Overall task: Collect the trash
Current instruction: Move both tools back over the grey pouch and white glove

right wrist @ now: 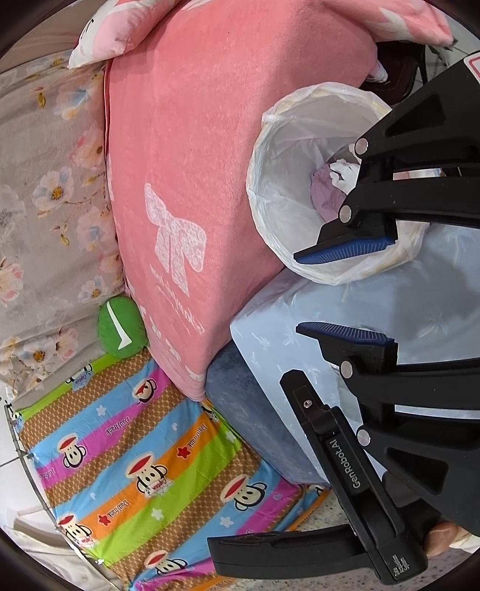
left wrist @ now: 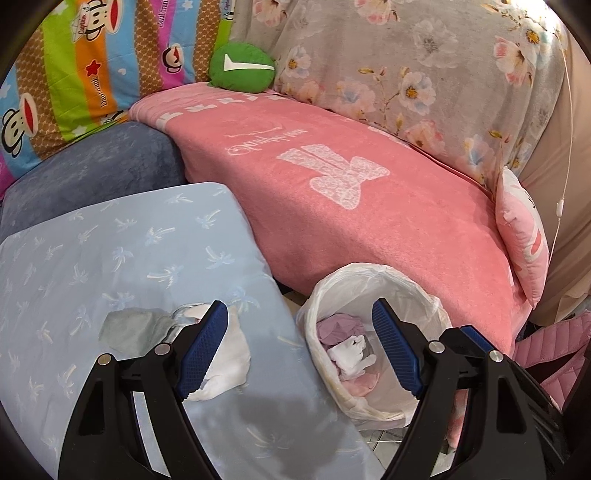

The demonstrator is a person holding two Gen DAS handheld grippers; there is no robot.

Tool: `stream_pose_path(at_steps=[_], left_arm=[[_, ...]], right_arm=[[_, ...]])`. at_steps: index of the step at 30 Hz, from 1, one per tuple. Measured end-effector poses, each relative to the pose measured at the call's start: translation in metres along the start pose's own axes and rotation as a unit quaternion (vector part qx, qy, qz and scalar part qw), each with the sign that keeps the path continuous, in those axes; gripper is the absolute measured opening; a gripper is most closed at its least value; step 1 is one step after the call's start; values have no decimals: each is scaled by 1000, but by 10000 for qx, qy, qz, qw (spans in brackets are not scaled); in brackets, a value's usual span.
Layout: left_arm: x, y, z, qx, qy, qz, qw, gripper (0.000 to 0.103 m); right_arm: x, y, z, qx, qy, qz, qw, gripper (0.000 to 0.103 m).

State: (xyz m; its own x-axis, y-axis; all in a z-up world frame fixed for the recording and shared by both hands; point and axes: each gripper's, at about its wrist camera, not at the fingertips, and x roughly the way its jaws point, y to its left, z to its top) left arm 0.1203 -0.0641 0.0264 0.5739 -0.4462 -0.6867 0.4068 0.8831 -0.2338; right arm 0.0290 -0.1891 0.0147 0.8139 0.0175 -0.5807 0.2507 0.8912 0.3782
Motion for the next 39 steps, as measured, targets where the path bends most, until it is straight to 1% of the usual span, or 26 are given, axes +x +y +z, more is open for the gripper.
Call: stream_pose_path(at_steps=[6, 10, 16, 20, 22, 29, 30, 32, 39], left_arm=[[-1, 18, -5, -124, 20, 131, 9998, 77], [-2, 32, -7, -215, 36, 219, 9995, 77], [-2, 59, -12, -427, 81, 361, 9984, 77], [-2, 76, -17, -528, 95, 517, 9972, 78], [-1, 85, -20, -595, 121, 608, 9963, 81], [5, 119, -34, -842, 296, 823, 9926, 81], [6, 123, -35, -853, 315, 884, 9919, 81], [9, 133, -38, -866, 369, 1036, 9902, 81], [26, 171, -48, -1130, 621, 1283, 9833, 81]], right_arm=[[11, 15, -5, -126, 148, 64, 9998, 34], [19, 28, -11, -227, 241, 107, 9994, 39], [33, 46, -18, -360, 403, 179, 9984, 40], [43, 58, -25, -414, 509, 202, 9976, 44], [49, 64, -29, -437, 561, 213, 9972, 44], [73, 78, -42, -526, 820, 250, 9949, 45], [76, 79, -44, -540, 854, 247, 9946, 46], [84, 83, -48, -571, 910, 224, 9940, 51], [118, 91, -62, -655, 1213, 164, 9903, 56]])
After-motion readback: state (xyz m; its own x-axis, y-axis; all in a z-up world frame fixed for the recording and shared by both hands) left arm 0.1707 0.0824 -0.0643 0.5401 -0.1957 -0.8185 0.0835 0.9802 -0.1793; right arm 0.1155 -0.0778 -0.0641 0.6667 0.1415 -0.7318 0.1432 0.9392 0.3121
